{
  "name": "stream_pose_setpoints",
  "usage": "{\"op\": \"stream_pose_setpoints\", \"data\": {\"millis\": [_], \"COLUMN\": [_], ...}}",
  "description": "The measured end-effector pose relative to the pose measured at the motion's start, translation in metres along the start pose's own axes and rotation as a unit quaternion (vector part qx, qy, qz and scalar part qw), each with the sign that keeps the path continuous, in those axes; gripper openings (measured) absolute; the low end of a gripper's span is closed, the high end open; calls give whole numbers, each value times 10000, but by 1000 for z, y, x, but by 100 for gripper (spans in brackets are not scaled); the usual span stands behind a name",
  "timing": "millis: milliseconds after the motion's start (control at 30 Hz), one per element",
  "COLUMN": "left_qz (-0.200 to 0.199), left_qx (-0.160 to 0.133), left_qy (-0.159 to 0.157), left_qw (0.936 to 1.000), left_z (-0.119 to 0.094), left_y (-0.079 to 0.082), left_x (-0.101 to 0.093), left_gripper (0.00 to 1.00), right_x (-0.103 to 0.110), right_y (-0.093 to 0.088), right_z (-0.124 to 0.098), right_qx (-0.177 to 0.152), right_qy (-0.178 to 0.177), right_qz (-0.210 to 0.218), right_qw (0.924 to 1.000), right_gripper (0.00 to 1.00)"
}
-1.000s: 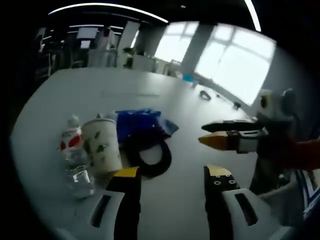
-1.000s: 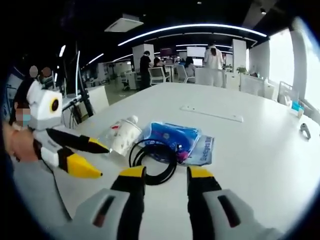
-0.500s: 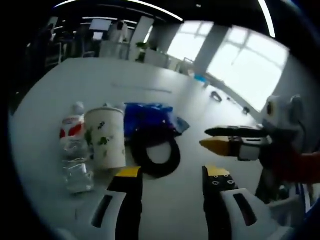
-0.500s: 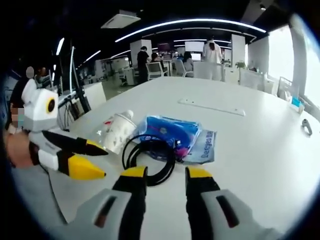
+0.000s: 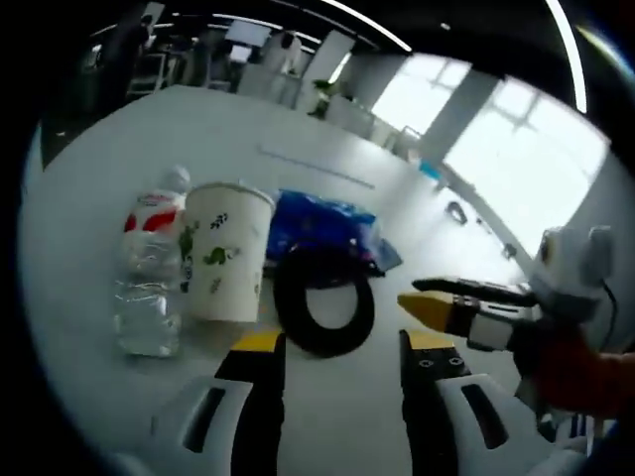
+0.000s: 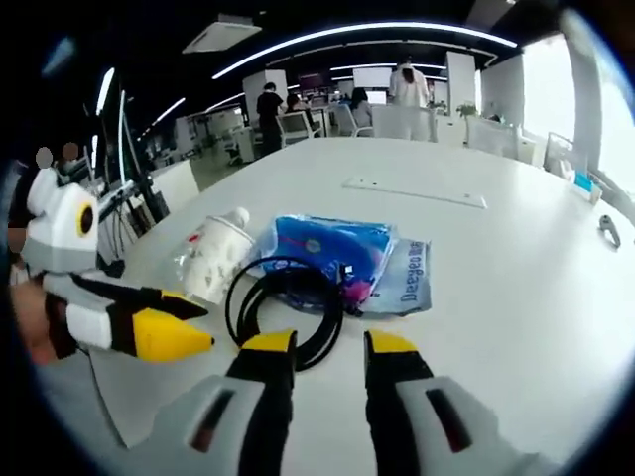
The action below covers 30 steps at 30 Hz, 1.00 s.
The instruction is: Arrange the tabletop items into an orderly group along one side of the table until the central work area is clear of visible clutter.
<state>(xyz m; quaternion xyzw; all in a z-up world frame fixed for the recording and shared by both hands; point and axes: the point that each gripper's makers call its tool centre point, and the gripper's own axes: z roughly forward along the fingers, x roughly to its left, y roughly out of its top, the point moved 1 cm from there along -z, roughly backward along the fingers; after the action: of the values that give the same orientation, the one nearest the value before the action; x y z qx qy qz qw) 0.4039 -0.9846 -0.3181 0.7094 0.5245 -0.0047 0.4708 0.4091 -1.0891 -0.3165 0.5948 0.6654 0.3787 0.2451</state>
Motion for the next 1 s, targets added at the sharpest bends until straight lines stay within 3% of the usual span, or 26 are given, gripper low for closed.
{"op": "stream_pose_setpoints", "data": {"millis": [467,1000], "left_qz": [-657,-1061], "left_qx": [-131,-189], "left_qy": [348,533], "left_qw": [9971,9927], "left_z": [13,27], "left_y": [1,0], "left_x": [12,17], "left_gripper": [37,31], "right_x": [-4,-6], "right_y": [-10,-14], "right_z": [21,38], "right_qx": [309,428], "right_qy": [-29,17], "right_qz": [276,492], "right_qw": [9991,9979], "right_gripper": [26,24]}}
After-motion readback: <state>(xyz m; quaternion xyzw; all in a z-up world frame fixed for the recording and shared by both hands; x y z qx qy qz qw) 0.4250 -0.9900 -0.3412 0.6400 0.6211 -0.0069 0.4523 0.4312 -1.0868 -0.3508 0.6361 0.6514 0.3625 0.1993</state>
